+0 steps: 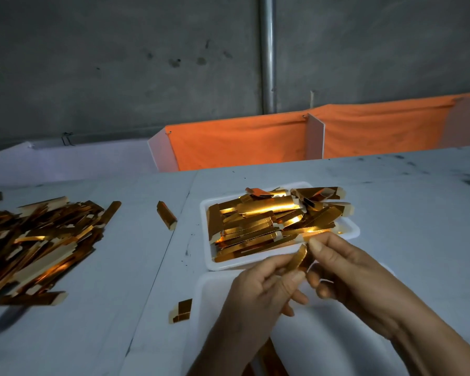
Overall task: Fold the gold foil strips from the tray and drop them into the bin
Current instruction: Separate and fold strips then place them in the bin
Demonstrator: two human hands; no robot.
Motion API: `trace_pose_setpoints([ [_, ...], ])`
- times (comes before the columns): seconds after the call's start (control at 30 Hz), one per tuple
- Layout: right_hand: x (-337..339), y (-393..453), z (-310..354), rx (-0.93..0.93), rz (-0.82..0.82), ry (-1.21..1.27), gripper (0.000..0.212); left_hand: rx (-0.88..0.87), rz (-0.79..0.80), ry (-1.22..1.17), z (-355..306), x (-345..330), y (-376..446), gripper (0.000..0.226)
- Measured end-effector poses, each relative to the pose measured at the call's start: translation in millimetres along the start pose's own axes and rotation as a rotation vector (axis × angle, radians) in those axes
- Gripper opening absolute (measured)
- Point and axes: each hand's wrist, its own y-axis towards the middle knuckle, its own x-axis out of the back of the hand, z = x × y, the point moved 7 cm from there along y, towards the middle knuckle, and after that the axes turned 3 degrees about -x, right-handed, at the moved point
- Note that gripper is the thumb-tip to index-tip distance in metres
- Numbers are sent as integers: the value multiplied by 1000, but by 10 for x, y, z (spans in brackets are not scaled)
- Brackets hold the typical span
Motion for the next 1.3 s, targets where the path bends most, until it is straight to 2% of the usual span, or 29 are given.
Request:
trace_pose_setpoints([
  [0.1,57,27,-26,-56,1,28,29,45,76,-3,41,12,-13,30],
  [0.2,82,50,-93,-118,-29,-5,22,-55,10,329,-4,44,-34,23],
  [0.27,93,57,-114,-132,-51,7,20,-95,-23,453,-60,37,-35,38],
  [0.33,99,61,-115,-132,-68,35,19,-43,-23,464,-49,31,-31,66],
  [0.4,97,68,-103,-125,-74,51,18,-35,-27,499,-32,34,-33,77],
  [0.47,93,73,-99,-123,-81,51,17,-28,-40,504,-10,53,-42,70],
  [0.6,79,54,-58,-89,-87,36,7,-38,4,493,13,44,-31,42],
  [0.63,84,51,-47,-66,-81,25,10,-17,10,474,20,53,-29,39],
  [0.7,66,36,-15,-30,-54,-37,15,3,10,432,52,72,-17,40],
  [0.8,52,12,11,-15,-38,-100,12,8,-8,392,65,99,-9,46],
  [0.93,38,-20,74,30,-12,-223,20,20,5,375,52,86,-9,60],
  [1.0,6,-41,108,52,33,-268,21,25,9,349,51,96,-12,56],
  [1.07,-39,-70,128,55,90,-294,10,37,9,326,58,106,-23,50],
  [1.13,-57,-88,126,48,130,-314,14,52,-11,291,56,124,-39,49],
  [1.3,-38,-73,119,83,96,-309,14,60,-63,253,57,166,-42,35],
])
